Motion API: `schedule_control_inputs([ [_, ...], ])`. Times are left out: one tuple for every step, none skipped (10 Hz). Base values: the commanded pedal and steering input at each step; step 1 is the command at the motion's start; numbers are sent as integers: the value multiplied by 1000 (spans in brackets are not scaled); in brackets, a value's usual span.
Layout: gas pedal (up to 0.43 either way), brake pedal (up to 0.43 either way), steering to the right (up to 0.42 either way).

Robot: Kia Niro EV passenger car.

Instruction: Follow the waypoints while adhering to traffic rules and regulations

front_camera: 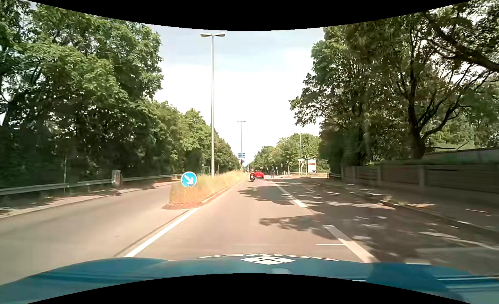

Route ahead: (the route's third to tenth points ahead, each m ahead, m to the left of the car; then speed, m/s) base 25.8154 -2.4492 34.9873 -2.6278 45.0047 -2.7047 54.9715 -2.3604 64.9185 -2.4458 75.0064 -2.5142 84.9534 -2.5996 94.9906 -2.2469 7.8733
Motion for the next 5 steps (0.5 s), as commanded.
schedule_control_inputs([
  [0,140,0],
  [0,146,0],
  [0,146,0],
  [0,152,0],
  [0,159,-1],
])
